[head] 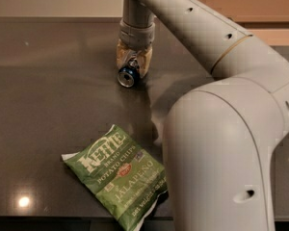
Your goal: Pick pepsi can
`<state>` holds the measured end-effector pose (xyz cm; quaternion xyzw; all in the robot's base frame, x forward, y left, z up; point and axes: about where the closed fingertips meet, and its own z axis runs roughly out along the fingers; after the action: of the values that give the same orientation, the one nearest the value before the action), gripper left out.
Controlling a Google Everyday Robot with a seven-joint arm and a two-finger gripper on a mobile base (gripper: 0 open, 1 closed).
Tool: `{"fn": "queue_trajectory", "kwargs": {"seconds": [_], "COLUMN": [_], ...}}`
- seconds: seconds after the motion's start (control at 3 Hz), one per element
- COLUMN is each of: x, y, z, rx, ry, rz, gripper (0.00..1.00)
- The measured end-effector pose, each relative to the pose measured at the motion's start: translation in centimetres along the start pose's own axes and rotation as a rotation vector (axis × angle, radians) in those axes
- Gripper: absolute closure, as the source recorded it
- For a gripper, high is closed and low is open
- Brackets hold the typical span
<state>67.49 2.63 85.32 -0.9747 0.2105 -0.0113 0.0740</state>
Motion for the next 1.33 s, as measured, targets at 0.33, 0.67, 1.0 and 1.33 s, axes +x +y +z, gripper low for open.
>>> {"fn": "queue_trajectory", "kwargs": {"seconds": [0.33, 0.67, 1.0, 1.33], "x": [0.0, -0.2, -1.2, -2.5], "y": [0.2, 0.5, 1.1, 1.5], "z": [-0.2, -1.8, -5.3, -9.2], "rx": [0.003, 0.022, 0.056, 0.102], "ry": [0.004, 0.039, 0.048, 0.038], "rz": [0.007, 0.057, 0.126, 0.163], "gripper": [0.83, 1.0, 1.0, 1.0]}}
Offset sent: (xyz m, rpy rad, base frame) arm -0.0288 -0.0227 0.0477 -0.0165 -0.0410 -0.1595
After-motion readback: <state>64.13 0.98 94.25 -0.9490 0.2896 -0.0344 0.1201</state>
